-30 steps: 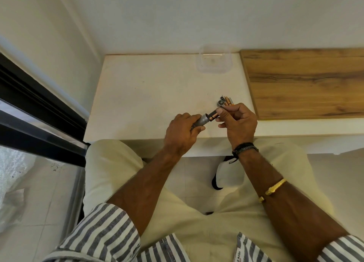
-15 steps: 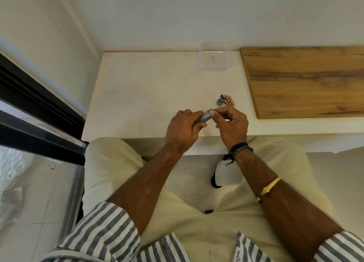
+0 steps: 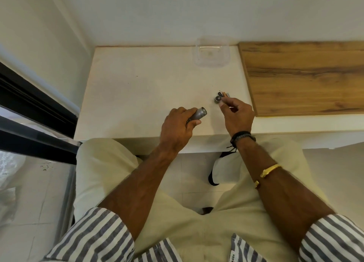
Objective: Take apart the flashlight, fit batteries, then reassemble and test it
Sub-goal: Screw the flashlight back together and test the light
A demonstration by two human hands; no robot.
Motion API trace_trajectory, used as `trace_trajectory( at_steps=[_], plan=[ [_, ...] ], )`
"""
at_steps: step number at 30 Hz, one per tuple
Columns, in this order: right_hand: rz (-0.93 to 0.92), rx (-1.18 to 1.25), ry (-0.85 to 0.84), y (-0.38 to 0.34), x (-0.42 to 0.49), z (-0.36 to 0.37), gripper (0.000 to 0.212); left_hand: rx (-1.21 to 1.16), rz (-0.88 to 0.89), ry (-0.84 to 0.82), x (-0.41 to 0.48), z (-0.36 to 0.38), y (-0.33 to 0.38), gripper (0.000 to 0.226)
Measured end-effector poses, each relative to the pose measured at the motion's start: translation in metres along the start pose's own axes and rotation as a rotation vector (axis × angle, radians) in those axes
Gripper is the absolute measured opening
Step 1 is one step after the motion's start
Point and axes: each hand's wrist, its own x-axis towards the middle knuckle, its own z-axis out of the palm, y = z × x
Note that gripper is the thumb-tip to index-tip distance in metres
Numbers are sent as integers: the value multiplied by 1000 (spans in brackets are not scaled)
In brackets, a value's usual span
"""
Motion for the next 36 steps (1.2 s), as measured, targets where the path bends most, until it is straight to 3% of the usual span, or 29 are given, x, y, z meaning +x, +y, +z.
trace_trajectory(
  at_steps=[4,8,14,22,27,30,36],
  plan=[
    [-95,-300,-63,10,17,6,35,9,-6,7,1,0,-2,36],
    [-155,-448,-131,14,26,16,40,22,-19,11,1,-2,-5,35],
    [-169,-608,-176,15,30,25,34,7,-36,-5,3,-3,-5,37],
    [-210,-536,-150,12,27,22,25,13,-35,-15,3,-1,-6,39],
    [-281,-209,-76,-8,13,16,24,11,-33,12,1,-6,-7,35],
    [-226,-19,-96,-21,5,7,26,13,-30,7,-1,-8,-8,33],
    [-238,36,-291,-40,-20,-10,34,24,-25,-3,-4,-13,-5,32]
  ],
)
